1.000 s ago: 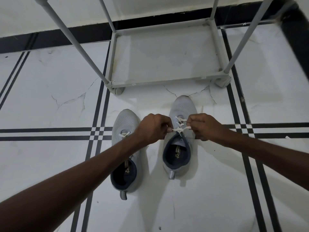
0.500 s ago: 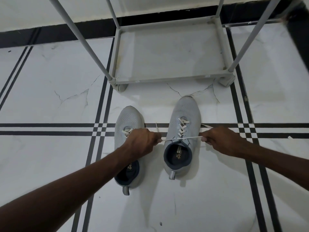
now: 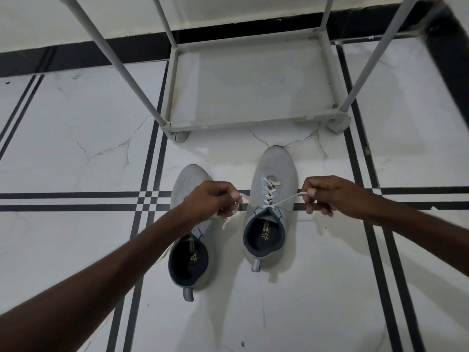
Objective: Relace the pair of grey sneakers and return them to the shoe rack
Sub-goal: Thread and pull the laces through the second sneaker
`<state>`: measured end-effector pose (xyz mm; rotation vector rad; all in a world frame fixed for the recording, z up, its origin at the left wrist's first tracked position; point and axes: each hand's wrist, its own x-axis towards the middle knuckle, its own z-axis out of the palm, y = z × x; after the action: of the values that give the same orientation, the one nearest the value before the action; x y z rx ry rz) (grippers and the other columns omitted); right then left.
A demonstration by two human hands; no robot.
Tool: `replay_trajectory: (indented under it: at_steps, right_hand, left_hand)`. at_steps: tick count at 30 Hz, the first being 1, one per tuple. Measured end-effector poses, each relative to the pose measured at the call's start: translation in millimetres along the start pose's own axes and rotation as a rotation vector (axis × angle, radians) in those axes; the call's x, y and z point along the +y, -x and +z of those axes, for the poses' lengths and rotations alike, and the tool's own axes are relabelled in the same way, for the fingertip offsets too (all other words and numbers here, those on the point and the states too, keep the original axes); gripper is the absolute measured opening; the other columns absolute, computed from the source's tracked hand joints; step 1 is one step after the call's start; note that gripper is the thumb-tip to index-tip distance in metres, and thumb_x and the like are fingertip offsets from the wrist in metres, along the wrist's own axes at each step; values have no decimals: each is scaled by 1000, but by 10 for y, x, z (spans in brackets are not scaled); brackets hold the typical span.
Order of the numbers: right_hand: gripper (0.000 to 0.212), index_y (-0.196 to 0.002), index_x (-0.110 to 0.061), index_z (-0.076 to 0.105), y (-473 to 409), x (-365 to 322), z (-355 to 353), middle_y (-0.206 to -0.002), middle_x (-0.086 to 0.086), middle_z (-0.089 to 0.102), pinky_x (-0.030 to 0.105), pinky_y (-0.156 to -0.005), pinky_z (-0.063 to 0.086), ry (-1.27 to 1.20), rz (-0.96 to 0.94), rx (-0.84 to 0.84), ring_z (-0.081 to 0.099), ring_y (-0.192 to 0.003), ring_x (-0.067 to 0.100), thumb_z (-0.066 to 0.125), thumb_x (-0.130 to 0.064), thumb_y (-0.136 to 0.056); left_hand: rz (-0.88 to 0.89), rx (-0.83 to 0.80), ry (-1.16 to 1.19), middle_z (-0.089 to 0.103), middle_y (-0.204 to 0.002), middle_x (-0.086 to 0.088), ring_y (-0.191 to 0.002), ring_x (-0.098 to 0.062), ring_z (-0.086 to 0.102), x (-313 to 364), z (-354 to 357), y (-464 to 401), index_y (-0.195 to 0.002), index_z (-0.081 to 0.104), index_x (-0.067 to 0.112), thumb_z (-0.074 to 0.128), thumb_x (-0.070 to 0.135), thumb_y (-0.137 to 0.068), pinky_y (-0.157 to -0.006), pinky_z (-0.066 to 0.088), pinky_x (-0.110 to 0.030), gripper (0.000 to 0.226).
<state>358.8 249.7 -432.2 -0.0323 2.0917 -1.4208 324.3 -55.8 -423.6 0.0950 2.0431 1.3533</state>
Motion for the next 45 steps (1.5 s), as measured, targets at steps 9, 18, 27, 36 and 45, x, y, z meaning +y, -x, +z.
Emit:
replay_trajectory:
  at_steps: [9, 18, 27, 36, 45]
  right_hand:
    - [17, -104, 4, 66, -121, -89, 215, -96, 7, 76, 36, -80, 50, -402, -26, -18, 69, -90, 24, 59, -5, -93]
    - [19, -108, -3, 71, -224, -254, 398, -86, 24, 74, 39, -68, 61, -356, -103, 120, 74, -75, 37, 63, 1, -91]
    - [28, -113, -15, 65, -246, -348, 478, -84, 19, 71, 46, -63, 63, -174, -113, 137, 74, -64, 36, 59, 4, -92]
    - [37, -116, -21, 64, -327, -297, 495, -78, 15, 69, 47, -63, 63, -20, -114, 227, 72, -53, 27, 61, 4, -89]
    - [41, -114, -25, 64, -315, -263, 515, -71, 10, 68, 38, -56, 61, 6, -131, 202, 72, -55, 26, 61, 7, -88]
  left_hand:
    - [-14, -215, 437, 71, -112, -15, -106, -33, 65, 198, 186, -338, -103, 67, 10, 49, 16, -101, -95, 48, -43, 20]
    - [-132, 19, 359, 64, -67, -6, -55, -14, 59, 97, 342, -581, -102, 73, 5, 73, 27, -87, -55, 49, -22, 26]
    - [-186, -58, 356, 68, -67, 0, -57, -12, 60, 78, 302, -693, -112, 58, 8, 60, -2, -92, -52, 49, -21, 23]
    - [-247, -138, 490, 71, -76, -11, -61, -13, 65, 4, 378, -664, -90, 72, 2, 63, 3, -92, -58, 56, -19, 10]
    - [-191, -113, 615, 71, -81, -11, -74, -12, 71, -13, 421, -613, -110, 66, -6, 62, -6, -90, -65, 57, -16, 21]
